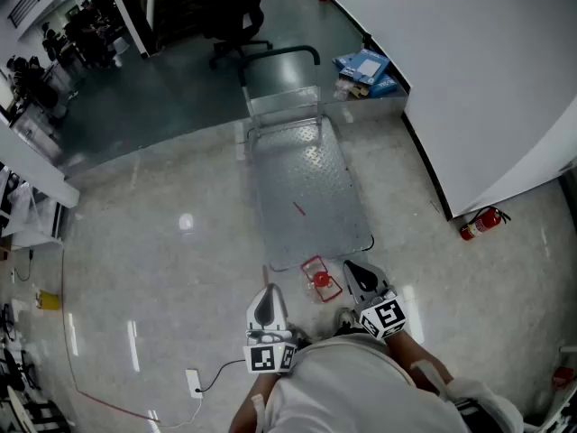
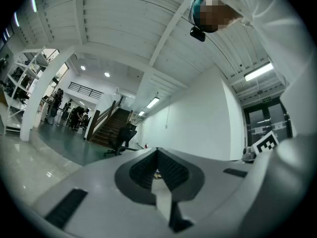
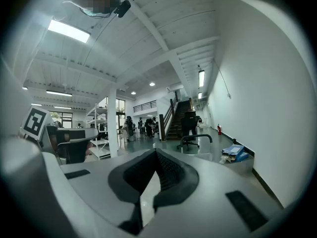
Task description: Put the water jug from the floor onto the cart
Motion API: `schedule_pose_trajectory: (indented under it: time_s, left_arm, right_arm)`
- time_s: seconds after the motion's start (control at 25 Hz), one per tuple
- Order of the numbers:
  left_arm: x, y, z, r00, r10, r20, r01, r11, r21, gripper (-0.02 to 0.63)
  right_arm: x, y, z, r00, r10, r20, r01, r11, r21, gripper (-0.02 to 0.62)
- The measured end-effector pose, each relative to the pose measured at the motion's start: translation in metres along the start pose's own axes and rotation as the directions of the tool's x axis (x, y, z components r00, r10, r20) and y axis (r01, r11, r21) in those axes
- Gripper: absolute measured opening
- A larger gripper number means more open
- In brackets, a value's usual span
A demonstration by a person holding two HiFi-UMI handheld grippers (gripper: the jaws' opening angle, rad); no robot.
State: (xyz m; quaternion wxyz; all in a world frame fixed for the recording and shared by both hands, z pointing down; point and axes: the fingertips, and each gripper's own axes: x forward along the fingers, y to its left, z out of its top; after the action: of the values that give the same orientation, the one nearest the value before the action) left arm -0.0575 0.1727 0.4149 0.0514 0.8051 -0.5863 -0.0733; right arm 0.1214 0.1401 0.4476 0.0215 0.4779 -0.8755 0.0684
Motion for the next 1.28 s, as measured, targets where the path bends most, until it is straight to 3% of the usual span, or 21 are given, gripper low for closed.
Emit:
schedule_pose_trajectory:
  time_s: [0.52, 0.64, 0.72, 0.8, 0.96, 1.16, 1.28]
  left_arm:
    - [0.001, 0.002, -0.003, 1.000, 0.000, 0.000, 0.000, 1.000, 0.001, 0.003]
    - [0.000, 0.002, -0.005, 1.000, 0.001, -0.001, -0.001, 1.000, -0.001, 0.003]
    - [0.001, 0.003, -0.008, 1.000, 0.002, -0.010, -0.002, 1.000, -0.007, 0.003]
    - [0.002, 0.003, -0.010, 1.000, 0.004, -0.022, -0.004, 1.000, -0.013, 0.003]
    - [0.008, 0.007, -0.014, 1.000, 0.014, -0.026, -0.015, 1.000, -0.024, 0.003]
    - [0.013, 0.005, -0.017, 0.999, 0.027, -0.040, -0.028, 1.000, -0.012, 0.003]
    - [0.016, 0.010, -0.026, 0.998, 0.034, -0.054, -0.036, 0.999, -0.030, 0.003]
  right_arm:
    - [0.003, -0.002, -0.009, 1.000, -0.015, -0.013, 0.015, 1.000, -0.006, 0.012]
    - [0.014, -0.006, -0.032, 0.993, -0.023, -0.113, 0.021, 1.000, -0.023, 0.012]
    - [0.029, -0.014, -0.056, 0.974, -0.030, -0.226, 0.026, 0.999, -0.022, 0.012]
    - [0.049, -0.027, -0.089, 0.932, -0.056, -0.357, 0.050, 0.998, -0.027, 0.014]
    - [0.089, -0.054, -0.174, 0.798, -0.128, -0.589, 0.089, 0.992, -0.095, 0.014]
    - [0.105, -0.046, -0.309, 0.602, 0.011, -0.798, 0.019, 0.999, 0.028, 0.031]
    - [0.093, -0.039, -0.382, 0.475, 0.074, -0.877, 0.001, 0.996, 0.085, 0.145]
